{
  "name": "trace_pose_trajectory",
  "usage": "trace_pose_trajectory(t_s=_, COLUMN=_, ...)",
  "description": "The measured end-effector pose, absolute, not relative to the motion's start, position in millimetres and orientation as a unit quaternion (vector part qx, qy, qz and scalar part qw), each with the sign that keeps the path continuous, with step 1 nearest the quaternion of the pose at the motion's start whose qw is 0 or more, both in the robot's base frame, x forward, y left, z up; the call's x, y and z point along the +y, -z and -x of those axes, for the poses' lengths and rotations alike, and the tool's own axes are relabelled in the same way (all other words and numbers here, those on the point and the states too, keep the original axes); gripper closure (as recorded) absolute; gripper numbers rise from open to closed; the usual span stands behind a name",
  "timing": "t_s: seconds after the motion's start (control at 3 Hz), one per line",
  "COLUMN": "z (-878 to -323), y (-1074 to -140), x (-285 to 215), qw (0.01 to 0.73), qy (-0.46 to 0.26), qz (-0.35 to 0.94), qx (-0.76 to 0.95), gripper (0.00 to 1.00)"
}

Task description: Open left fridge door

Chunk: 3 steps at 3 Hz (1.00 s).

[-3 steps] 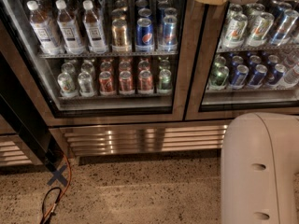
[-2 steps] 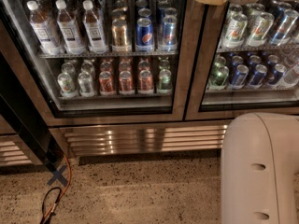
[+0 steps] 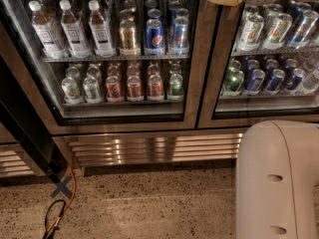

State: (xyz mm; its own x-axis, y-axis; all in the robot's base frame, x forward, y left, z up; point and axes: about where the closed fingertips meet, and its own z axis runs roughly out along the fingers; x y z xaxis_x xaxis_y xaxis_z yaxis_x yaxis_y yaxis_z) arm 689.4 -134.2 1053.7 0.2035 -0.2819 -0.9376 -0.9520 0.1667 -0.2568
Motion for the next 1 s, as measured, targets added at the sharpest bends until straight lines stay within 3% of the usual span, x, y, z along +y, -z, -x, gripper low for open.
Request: trace_pose_trajectory(t_s=1.0, z=-685.1, y=-1050.4, x=-132.1, qw=0.535, qy=-0.313, qz=0.562, qx=0.548, gripper=1.0)
